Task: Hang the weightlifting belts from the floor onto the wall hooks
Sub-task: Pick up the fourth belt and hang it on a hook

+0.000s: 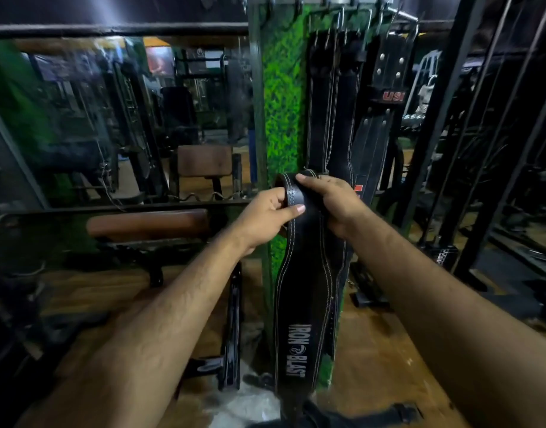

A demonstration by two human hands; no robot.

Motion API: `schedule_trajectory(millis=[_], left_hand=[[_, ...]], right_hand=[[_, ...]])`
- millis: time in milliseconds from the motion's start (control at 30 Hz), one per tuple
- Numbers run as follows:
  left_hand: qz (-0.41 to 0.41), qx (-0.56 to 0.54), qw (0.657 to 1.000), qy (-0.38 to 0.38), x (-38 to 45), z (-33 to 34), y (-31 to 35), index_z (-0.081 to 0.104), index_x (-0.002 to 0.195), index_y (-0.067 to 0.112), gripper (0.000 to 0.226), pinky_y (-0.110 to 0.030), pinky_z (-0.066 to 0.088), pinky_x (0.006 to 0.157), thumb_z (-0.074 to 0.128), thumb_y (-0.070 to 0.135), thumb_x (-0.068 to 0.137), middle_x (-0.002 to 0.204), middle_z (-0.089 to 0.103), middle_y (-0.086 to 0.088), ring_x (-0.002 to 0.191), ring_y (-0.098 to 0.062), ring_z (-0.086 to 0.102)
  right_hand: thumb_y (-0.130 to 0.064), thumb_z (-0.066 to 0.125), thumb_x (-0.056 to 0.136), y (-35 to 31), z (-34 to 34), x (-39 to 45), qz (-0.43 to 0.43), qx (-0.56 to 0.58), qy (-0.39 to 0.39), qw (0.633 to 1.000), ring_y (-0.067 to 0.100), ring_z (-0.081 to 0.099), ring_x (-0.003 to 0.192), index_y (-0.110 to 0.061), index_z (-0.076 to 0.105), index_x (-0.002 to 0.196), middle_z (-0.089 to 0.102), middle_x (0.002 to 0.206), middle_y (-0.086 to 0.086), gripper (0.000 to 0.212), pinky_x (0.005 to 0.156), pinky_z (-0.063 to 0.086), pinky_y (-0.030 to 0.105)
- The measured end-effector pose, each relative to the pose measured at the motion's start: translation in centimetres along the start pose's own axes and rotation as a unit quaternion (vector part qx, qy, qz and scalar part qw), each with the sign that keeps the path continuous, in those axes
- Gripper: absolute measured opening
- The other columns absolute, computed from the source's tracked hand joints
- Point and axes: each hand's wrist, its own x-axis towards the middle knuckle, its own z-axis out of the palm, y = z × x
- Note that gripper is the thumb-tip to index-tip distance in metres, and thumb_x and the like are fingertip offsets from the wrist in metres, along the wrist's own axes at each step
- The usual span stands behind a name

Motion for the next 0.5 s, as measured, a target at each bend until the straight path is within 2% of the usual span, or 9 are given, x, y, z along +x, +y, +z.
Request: schedule_trajectory(millis=[100,133,200,233,267,367,433,500], left_hand=[[0.025,0.002,0.999,-0.047,0.1,-0.6,0.5,0.067,0.119,0.003,0.023,-0.027,0.054,0.097,0.060,0.000,0.098,0.111,0.075,-0.006,0.104,-0.012,0.070],[0.028,0.014,0.998,-0.061,0.2,-1.0,0.5,0.068,0.119,0.006,0.023,-0.027,0.054,0.098,0.061,0.001,0.097,0.111,0.075,-0.003,0.105,-0.011,0.070],[0.016,0.031,0.997,-0.070,0.6,-1.4,0.8,0.069,0.119,0.011,0.023,-0.034,0.053,0.104,0.063,0.006,0.097,0.115,0.076,-0.003,0.110,-0.013,0.071],[0.006,0.025,0.998,-0.056,0.9,-1.4,1.1,0.069,0.120,0.011,0.023,-0.037,0.053,0.106,0.063,0.009,0.098,0.117,0.076,-0.004,0.112,-0.016,0.071],[-0.001,0.009,1.000,-0.029,1.3,-1.4,1.4,0.068,0.122,0.010,0.024,-0.040,0.052,0.107,0.062,0.012,0.099,0.119,0.076,-0.006,0.114,-0.018,0.071],[0.027,-0.031,0.998,0.036,2.6,-0.8,2.4,0.065,0.124,0.010,0.024,-0.040,0.053,0.106,0.057,0.009,0.102,0.116,0.075,-0.005,0.111,-0.017,0.071],[0.061,0.001,0.998,0.007,3.1,-0.2,2.9,0.063,0.126,0.010,0.027,-0.031,0.053,0.104,0.056,0.002,0.101,0.117,0.073,-0.002,0.112,-0.011,0.069],[0.057,0.056,0.996,-0.040,3.4,0.3,2.5,0.063,0.128,0.006,0.028,-0.031,0.053,0.104,0.058,0.003,0.100,0.122,0.073,-0.005,0.116,-0.015,0.069]], right_hand=[[-0.028,0.067,0.095,-1.3,0.5,0.9,0.058,0.019,0.016,0.998,0.023,0.069,0.062,-0.005,0.072,0.107,0.073,0.083,0.011,0.027,0.055,0.059,0.029],[-0.028,0.067,0.095,-1.7,0.6,1.2,0.061,0.022,0.022,0.998,0.023,0.069,0.065,-0.005,0.071,0.109,0.073,0.085,0.012,0.027,0.057,0.059,0.030],[-0.020,0.065,0.095,-2.4,0.7,1.7,0.035,0.027,0.028,0.999,0.022,0.067,0.064,-0.008,0.070,0.097,0.070,0.082,0.010,0.013,0.057,0.058,0.029],[-0.014,0.065,0.095,-2.7,0.8,2.0,0.010,0.031,0.026,0.999,0.021,0.066,0.063,-0.010,0.067,0.088,0.069,0.077,0.008,0.009,0.056,0.058,0.028],[-0.009,0.065,0.094,-2.9,0.8,2.2,-0.018,0.037,0.023,0.999,0.021,0.065,0.063,-0.012,0.063,0.080,0.068,0.074,0.008,0.014,0.056,0.057,0.028],[-0.006,0.064,0.094,-3.4,0.2,2.7,-0.063,0.066,-0.022,0.996,0.020,0.067,0.064,-0.013,0.059,0.075,0.068,0.074,0.008,0.021,0.059,0.058,0.029],[-0.019,0.067,0.094,-4.3,-0.5,2.8,-0.035,0.065,-0.036,0.997,0.019,0.069,0.062,-0.010,0.068,0.087,0.072,0.077,0.008,0.011,0.055,0.057,0.027],[-0.025,0.068,0.094,-5.5,-1.2,3.0,0.003,0.032,-0.016,0.999,0.018,0.070,0.058,-0.005,0.071,0.106,0.074,0.082,0.010,0.023,0.050,0.056,0.026]])
